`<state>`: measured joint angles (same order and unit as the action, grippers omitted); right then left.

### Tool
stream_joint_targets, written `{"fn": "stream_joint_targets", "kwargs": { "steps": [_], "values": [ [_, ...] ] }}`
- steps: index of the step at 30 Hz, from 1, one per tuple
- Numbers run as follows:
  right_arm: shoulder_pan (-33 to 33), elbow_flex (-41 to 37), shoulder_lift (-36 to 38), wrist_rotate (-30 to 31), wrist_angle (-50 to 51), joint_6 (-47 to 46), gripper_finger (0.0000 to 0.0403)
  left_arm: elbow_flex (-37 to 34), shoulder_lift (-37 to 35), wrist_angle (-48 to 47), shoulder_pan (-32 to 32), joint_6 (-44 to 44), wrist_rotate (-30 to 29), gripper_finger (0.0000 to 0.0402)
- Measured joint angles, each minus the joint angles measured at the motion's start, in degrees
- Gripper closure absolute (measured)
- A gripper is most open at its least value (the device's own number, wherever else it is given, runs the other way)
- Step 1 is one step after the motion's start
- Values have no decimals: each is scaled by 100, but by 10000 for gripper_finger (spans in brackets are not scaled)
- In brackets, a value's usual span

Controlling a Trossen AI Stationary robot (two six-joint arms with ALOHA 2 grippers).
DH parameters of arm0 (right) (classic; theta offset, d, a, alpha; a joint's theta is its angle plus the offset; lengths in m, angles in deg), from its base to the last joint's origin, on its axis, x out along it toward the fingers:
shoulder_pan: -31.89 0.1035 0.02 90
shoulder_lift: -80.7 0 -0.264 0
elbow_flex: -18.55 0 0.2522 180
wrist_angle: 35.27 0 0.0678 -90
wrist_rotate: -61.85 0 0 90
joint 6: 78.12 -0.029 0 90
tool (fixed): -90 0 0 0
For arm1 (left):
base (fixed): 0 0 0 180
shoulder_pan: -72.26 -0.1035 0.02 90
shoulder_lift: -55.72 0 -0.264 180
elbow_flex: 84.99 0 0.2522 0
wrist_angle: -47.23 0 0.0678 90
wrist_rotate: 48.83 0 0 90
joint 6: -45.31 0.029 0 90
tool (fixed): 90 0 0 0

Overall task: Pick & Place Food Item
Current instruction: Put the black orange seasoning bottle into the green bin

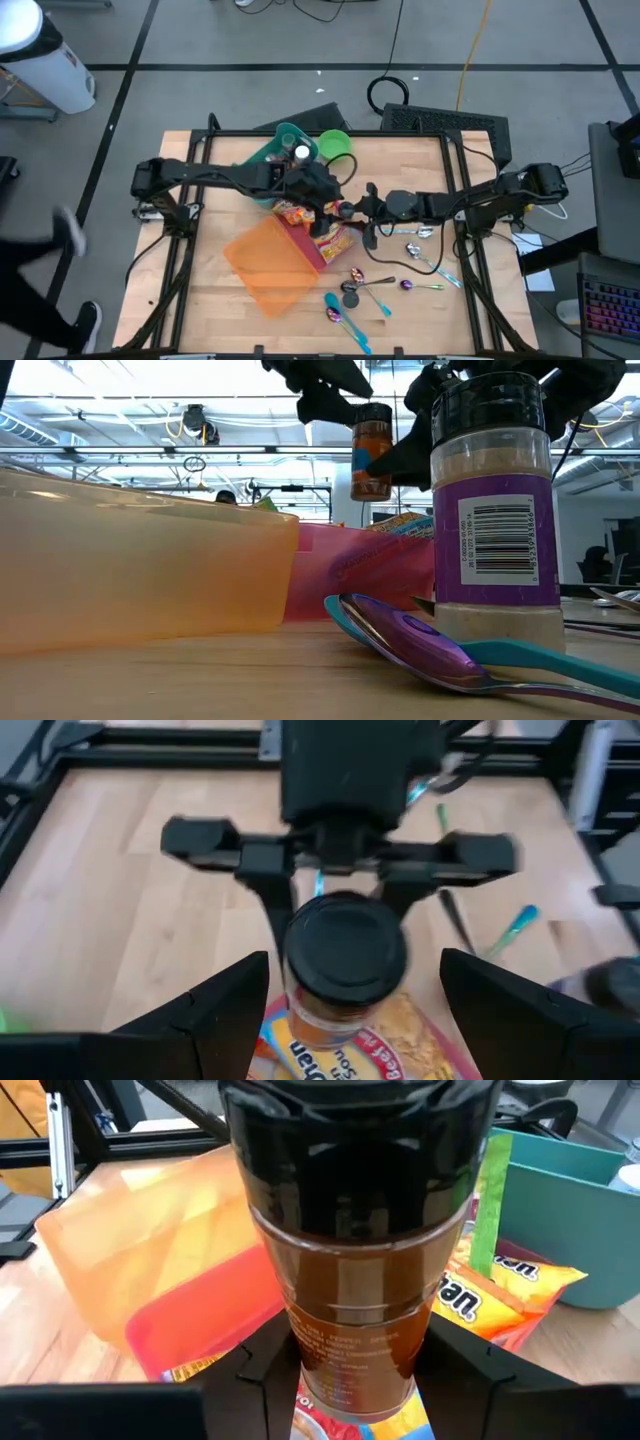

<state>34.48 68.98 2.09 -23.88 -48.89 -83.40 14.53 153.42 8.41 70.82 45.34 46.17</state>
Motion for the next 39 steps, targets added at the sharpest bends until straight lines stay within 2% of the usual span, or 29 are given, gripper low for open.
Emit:
{"fn": "stream_joint_targets", "kwargs": {
  "steps": [19, 22, 26, 29, 36, 39],
  "values": [
    [13, 2, -2, -9, -110, -40, 252, -5, 301, 472, 68, -185, -100, 106],
    [17, 2, -2, -9, -89, -44, 250, -5, 299, 480, 68, -186, -86, 129],
    [22, 0, -2, -30, -83, -63, 240, -5, 296, 460, 66, -177, -19, 197],
    [22, 2, -2, -25, -65, -66, 227, -5, 267, 392, 55, -168, -48, 197],
    [11, 35, 354, 97, -20, -108, 174, -18, -617, -352, 37, -118, -735, 197],
    [26, -26, 618, -13, 499, -290, 156, -253, -1250, -497, 49, 1, -1388, 197]
  ]
}}
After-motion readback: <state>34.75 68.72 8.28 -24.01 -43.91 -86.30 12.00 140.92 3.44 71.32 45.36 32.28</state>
